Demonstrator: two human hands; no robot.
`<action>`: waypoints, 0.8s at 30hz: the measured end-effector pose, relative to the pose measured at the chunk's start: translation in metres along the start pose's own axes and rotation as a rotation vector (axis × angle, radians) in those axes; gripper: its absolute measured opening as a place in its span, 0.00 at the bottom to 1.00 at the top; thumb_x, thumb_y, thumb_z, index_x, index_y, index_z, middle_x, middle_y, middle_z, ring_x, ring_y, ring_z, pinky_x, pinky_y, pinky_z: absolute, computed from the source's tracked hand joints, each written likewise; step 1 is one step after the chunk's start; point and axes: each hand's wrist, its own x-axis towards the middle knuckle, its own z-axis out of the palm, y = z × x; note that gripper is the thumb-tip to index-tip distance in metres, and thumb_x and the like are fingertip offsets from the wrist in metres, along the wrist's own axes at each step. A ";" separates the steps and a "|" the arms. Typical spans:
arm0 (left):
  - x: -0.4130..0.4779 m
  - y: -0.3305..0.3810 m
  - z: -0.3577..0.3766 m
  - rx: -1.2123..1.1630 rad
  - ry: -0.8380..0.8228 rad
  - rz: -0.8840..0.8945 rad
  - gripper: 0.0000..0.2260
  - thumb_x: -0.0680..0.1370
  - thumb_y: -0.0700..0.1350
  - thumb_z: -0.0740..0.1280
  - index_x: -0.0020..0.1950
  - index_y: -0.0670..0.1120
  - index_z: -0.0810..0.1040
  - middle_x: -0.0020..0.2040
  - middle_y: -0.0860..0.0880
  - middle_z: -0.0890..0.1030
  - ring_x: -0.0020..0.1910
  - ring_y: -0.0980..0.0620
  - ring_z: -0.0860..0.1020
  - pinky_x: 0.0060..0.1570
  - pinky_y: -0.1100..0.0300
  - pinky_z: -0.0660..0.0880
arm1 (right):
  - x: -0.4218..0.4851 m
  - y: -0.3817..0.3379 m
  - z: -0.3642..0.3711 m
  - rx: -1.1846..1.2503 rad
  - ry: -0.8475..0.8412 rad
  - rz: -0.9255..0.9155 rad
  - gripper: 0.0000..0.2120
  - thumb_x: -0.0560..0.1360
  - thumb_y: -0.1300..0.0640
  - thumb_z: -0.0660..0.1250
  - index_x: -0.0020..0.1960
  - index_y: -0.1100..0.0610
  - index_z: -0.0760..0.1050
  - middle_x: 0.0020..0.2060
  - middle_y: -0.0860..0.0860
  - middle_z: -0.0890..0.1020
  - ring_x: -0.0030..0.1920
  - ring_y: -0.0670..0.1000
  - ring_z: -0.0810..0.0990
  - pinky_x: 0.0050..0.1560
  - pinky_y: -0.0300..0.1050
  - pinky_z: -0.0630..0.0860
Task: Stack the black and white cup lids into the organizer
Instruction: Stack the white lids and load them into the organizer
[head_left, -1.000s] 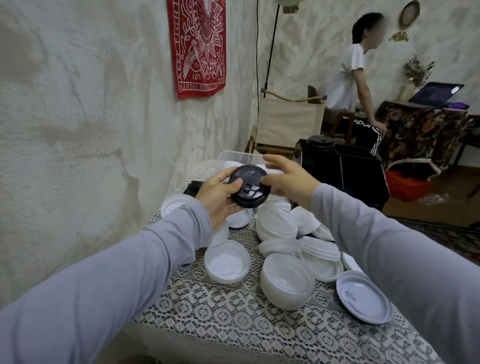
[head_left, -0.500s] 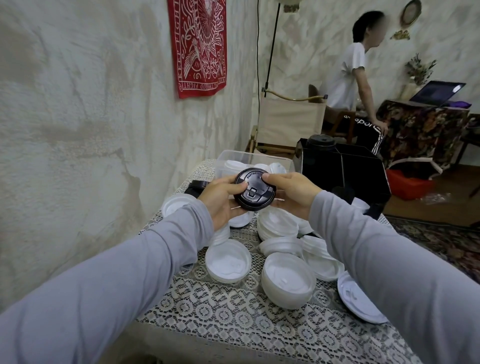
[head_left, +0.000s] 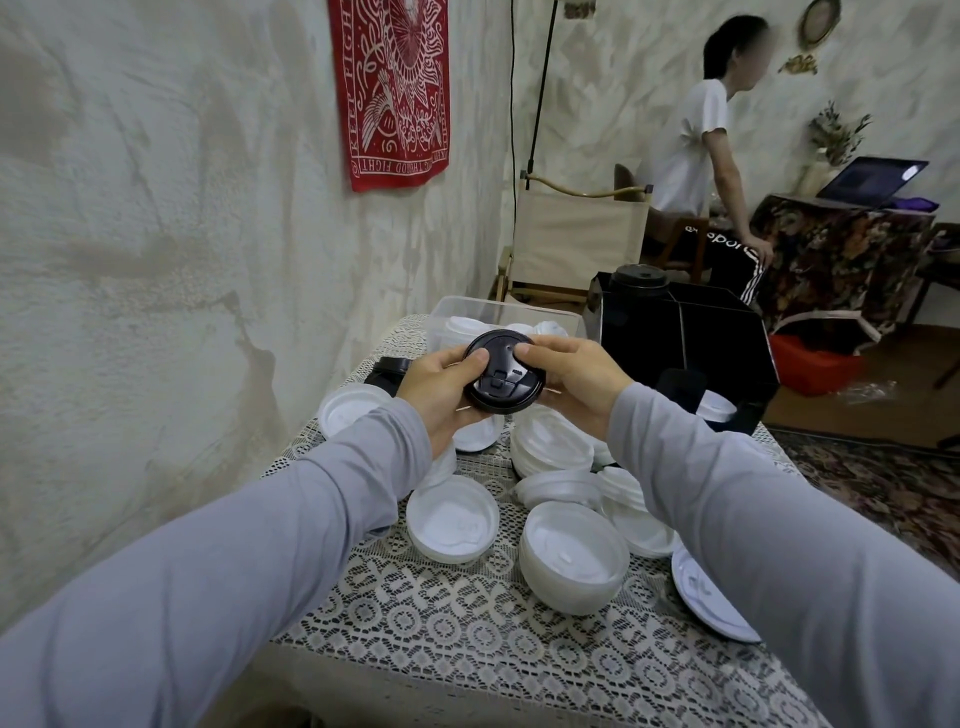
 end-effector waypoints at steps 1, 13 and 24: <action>0.000 0.001 0.000 0.001 0.008 0.006 0.09 0.80 0.40 0.62 0.59 0.41 0.76 0.49 0.42 0.81 0.46 0.46 0.80 0.47 0.52 0.80 | 0.000 0.001 -0.001 0.001 -0.021 0.026 0.08 0.75 0.62 0.67 0.53 0.58 0.78 0.42 0.53 0.84 0.42 0.49 0.82 0.42 0.40 0.78; 0.002 0.001 0.002 -0.017 -0.002 -0.038 0.11 0.80 0.41 0.62 0.61 0.40 0.76 0.49 0.43 0.81 0.47 0.45 0.80 0.49 0.51 0.79 | 0.000 0.003 -0.006 0.025 -0.031 0.024 0.10 0.74 0.68 0.67 0.54 0.62 0.77 0.40 0.54 0.84 0.39 0.50 0.83 0.40 0.40 0.80; 0.011 0.012 -0.001 -0.001 -0.011 -0.026 0.05 0.77 0.41 0.67 0.50 0.41 0.79 0.40 0.46 0.83 0.36 0.50 0.82 0.37 0.58 0.80 | 0.009 -0.016 -0.007 0.046 -0.061 0.029 0.04 0.76 0.64 0.64 0.48 0.60 0.78 0.37 0.52 0.84 0.38 0.48 0.83 0.40 0.39 0.79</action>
